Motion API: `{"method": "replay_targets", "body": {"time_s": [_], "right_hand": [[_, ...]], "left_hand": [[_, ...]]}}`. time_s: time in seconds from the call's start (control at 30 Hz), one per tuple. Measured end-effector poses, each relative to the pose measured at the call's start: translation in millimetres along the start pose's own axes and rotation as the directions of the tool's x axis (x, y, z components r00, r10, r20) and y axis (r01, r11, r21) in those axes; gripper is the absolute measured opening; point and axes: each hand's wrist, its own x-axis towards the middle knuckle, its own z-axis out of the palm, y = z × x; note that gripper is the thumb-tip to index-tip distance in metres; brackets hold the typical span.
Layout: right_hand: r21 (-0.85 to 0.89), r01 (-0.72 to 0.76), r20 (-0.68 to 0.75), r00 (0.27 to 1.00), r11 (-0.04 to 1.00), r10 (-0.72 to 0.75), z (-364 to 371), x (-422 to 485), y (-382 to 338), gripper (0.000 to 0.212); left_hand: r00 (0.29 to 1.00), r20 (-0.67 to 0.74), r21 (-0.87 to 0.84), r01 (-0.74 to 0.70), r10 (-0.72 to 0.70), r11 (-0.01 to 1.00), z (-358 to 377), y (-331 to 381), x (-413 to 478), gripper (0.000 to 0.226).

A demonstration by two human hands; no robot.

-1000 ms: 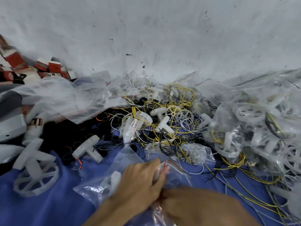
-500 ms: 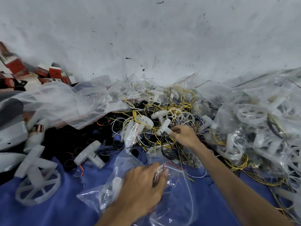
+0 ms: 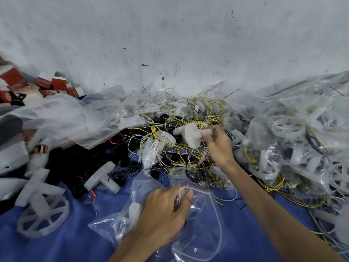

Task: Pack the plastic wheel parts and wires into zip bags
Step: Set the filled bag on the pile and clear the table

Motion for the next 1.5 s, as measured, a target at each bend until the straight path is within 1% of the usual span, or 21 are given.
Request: {"method": "replay_targets", "body": {"time_s": [0.07, 0.13, 0.17, 0.2, 0.23, 0.27, 0.3, 0.33, 0.4, 0.47, 0.53, 0.57, 0.6, 0.67, 0.73, 0.8, 0.93, 1.07, 1.17, 1.4, 1.5], "right_hand": [[0.258, -0.04, -0.009, 0.999, 0.965, 0.044, -10.3, -11.1, -15.5, 0.006], [0.5, -0.182, 0.049, 0.982, 0.847, 0.182, -17.9, -22.0, -26.4, 0.011], [0.605, -0.285, 0.116, 0.956, 0.744, 0.271, -20.9, -27.4, -30.9, 0.019], [0.701, -0.39, 0.207, 0.913, 0.597, 0.352, -23.4, -32.8, -34.6, 0.027], [0.773, -0.475, 0.309, 0.861, 0.421, 0.404, -25.3, -38.2, -38.1, 0.034], [0.807, -0.53, 0.399, 0.814, 0.26, 0.422, -27.7, -43.8, -41.4, 0.036], [0.812, -0.565, 0.464, 0.778, 0.149, 0.424, -28.9, -48.4, -43.7, 0.035], [0.805, -0.588, 0.512, 0.752, 0.072, 0.416, -30.3, -52.9, -45.9, 0.034], [0.77, -0.637, 0.604, 0.702, -0.047, 0.377, -30.8, -58.6, -49.0, 0.038], [0.707, -0.699, 0.693, 0.653, -0.109, 0.306, -31.9, -61.5, -53.3, 0.051], [0.658, -0.741, 0.749, 0.625, -0.135, 0.222, -34.0, -61.9, -55.2, 0.067], [0.642, -0.753, 0.765, 0.619, -0.141, 0.179, -34.7, -61.6, -55.9, 0.069], [0.632, -0.763, 0.774, 0.616, -0.137, 0.143, -35.1, -61.7, -56.5, 0.066], [0.629, -0.771, 0.777, 0.622, -0.095, 0.099, -34.7, -62.7, -58.0, 0.052], [0.628, -0.777, 0.776, 0.622, -0.039, 0.101, -32.7, -63.1, -59.5, 0.041], [0.62, -0.784, 0.778, 0.614, -0.004, 0.134, -30.3, -64.5, -61.6, 0.037], [0.615, -0.786, 0.774, 0.618, 0.069, 0.141, -30.8, -69.0, -67.2, 0.044], [0.594, -0.797, 0.793, 0.603, 0.111, 0.081, -32.6, -70.7, -70.7, 0.049], [0.59, -0.798, 0.8, 0.598, 0.123, 0.042, -31.4, -72.9, -72.6, 0.046], [0.566, -0.802, 0.809, 0.585, 0.194, 0.06, -25.2, -71.3, -72.4, 0.064], [0.554, -0.798, 0.809, 0.583, 0.236, 0.074, -24.4, -72.1, -73.1, 0.06]], "left_hand": [[1.0, -0.019, -0.036, 0.012, -0.012, 0.999, 0.7, -2.0, 1.0, 0.042], [0.999, -0.038, -0.06, 0.025, -0.027, 0.998, 1.9, -2.7, 3.0, 0.04], [0.998, -0.053, -0.068, 0.038, -0.041, 0.997, 2.6, -3.2, 4.5, 0.04], [0.995, -0.075, -0.078, 0.056, -0.062, 0.995, 3.0, -4.1, 6.3, 0.041], [0.991, -0.103, -0.082, 0.077, -0.085, 0.994, 2.6, -6.0, 8.2, 0.042], [0.985, -0.138, -0.08, 0.096, -0.106, 0.992, 2.0, -7.4, 10.3, 0.042], [0.976, -0.175, -0.076, 0.114, -0.126, 0.991, 1.2, -10.2, 12.5, 0.043], [0.967, -0.208, -0.087, 0.134, -0.15, 0.987, 0.5, -12.1, 14.4, 0.045], [0.941, -0.257, -0.133, 0.192, -0.221, 0.972, -0.6, -15.9, 17.8, 0.047], [0.919, -0.257, -0.19, 0.256, -0.299, 0.948, -0.1, -18.4, 19.8, 0.044], [0.907, -0.203, -0.262, 0.312, -0.368, 0.913, 1.0, -18.2, 19.6, 0.04], [0.904, -0.182, -0.29, 0.326, -0.387, 0.9, 0.9, -18.1, 19.0, 0.041], [0.903, -0.164, -0.316, 0.334, -0.397, 0.888, 0.6, -16.9, 18.4, 0.042], [0.904, -0.136, -0.334, 0.344, -0.406, 0.878, -0.7, -15.3, 17.3, 0.044], [0.899, -0.158, -0.316, 0.346, -0.408, 0.884, -1.3, -14.8, 16.4, 0.044], [0.898, -0.169, -0.292, 0.347, -0.405, 0.891, -2.4, -12.8, 15.3, 0.042], [0.9, -0.123, -0.32, 0.363, -0.419, 0.875, -4.3, -9.3, 13.7, 0.042], [0.904, -0.161, -0.26, 0.347, -0.395, 0.901, -4.7, -11.8, 14.0, 0.037], [0.895, -0.185, -0.275, 0.349, -0.406, 0.896, -4.5, -11.7, 15.1, 0.031], [0.925, -0.127, -0.346, 0.296, -0.357, 0.89, -5.9, -8.8, 11.4, 0.039], [0.931, -0.14, -0.373, 0.267, -0.338, 0.889, -6.1, -7.9, 11.0, 0.038]]}}
